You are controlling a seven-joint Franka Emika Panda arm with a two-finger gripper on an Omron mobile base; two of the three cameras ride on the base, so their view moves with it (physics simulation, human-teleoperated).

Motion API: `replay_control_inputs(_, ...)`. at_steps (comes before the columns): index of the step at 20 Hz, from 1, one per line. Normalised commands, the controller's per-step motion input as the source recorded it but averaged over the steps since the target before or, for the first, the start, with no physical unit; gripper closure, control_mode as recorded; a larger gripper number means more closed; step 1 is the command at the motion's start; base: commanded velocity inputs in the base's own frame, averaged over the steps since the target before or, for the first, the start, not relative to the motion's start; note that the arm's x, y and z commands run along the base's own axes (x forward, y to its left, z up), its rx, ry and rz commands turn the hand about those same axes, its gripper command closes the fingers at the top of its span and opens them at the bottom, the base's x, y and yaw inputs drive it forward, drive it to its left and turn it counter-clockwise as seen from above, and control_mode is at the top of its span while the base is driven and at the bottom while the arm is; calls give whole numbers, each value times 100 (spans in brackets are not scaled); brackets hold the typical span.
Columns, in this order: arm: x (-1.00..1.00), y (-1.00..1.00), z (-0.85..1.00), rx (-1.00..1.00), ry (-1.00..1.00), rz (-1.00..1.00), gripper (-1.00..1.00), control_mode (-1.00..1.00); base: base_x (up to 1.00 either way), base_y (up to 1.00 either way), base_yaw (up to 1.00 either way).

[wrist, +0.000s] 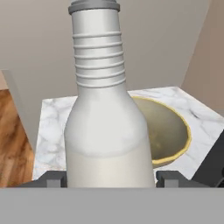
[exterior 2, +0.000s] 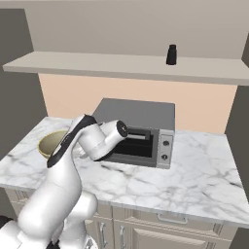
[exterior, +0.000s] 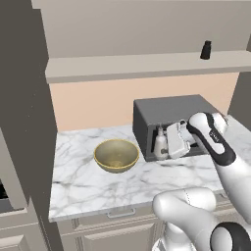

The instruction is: Retrieve the bottle and the shaker from the cabinet and place them next to the mixing bowl on the counter. Then add garlic from the fridge to the mixing bowl.

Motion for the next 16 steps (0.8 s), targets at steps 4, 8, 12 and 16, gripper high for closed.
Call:
replay_control_inputs(4,-73,0,-1,3,-4,0,100,-100,0,0,0)
replay_control_inputs(8,-49,0,-9,1,-2,0,100,-100,0,0,0)
replay_control_inputs(12,-3,0,-65,0,0,0,100,-100,0,0,0)
replay_control_inputs(16,0,0,-71,3,0,0,100,-100,0,0,0)
